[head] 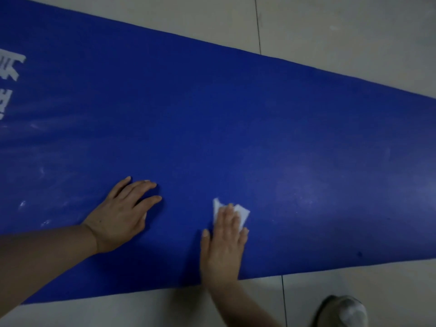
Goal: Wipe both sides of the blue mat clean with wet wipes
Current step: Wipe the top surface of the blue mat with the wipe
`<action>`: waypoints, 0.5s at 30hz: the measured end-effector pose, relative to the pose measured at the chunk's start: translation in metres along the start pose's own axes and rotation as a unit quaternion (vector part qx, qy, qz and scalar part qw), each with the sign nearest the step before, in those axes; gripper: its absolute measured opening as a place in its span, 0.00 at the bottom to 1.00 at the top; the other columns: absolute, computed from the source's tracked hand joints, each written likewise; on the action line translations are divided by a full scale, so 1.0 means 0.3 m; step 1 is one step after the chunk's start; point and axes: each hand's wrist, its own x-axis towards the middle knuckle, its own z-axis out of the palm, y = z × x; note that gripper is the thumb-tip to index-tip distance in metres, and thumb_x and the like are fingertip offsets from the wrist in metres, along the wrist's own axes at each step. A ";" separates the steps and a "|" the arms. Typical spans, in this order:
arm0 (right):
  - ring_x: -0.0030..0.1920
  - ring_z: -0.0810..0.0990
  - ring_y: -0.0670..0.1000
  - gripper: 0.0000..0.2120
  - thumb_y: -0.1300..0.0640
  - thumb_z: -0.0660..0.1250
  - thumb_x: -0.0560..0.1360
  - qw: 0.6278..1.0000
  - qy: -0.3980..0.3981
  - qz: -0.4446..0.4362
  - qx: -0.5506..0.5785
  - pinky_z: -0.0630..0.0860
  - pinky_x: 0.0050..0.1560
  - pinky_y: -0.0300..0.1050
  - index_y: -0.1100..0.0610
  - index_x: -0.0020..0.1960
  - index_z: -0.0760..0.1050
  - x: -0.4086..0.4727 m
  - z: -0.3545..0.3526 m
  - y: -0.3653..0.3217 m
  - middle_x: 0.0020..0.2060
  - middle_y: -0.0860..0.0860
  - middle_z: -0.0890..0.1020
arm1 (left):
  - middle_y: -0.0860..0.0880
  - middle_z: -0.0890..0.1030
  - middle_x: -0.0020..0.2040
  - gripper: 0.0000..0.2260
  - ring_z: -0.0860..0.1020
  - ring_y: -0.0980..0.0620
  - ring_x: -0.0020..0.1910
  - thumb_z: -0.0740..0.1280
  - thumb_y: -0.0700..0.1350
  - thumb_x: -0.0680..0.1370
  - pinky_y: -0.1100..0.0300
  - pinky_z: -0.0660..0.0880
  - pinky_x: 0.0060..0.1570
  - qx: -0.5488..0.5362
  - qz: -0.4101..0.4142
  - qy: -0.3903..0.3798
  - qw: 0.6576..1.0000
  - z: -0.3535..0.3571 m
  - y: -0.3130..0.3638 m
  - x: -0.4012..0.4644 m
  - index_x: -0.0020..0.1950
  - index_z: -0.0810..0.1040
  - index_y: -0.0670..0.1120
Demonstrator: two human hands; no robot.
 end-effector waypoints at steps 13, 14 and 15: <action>0.76 0.54 0.54 0.29 0.42 0.43 0.80 1.000 -0.009 0.003 0.003 0.52 0.74 0.58 0.54 0.77 0.48 0.017 -0.037 0.160 0.76 0.51 0.54 | 0.36 0.69 0.67 0.25 0.68 0.38 0.64 0.67 0.36 0.67 0.45 0.49 0.72 0.040 -0.030 0.004 0.999 -0.009 0.110 0.032 0.65 0.72 0.43; 0.75 0.57 0.54 0.27 0.43 0.43 0.81 0.999 -0.016 -0.029 0.001 0.54 0.74 0.58 0.54 0.77 0.52 -0.001 -0.028 0.134 0.76 0.52 0.58 | 0.37 0.69 0.67 0.27 0.68 0.38 0.64 0.70 0.33 0.65 0.46 0.49 0.73 0.020 -0.079 0.008 0.997 -0.009 0.155 0.044 0.64 0.73 0.43; 0.75 0.58 0.53 0.26 0.43 0.42 0.82 0.998 -0.021 -0.066 0.001 0.53 0.74 0.57 0.54 0.76 0.54 -0.022 -0.016 0.120 0.75 0.52 0.60 | 0.37 0.69 0.67 0.27 0.68 0.38 0.64 0.71 0.33 0.65 0.45 0.50 0.73 0.001 -0.131 0.015 0.991 -0.007 0.207 0.059 0.64 0.73 0.42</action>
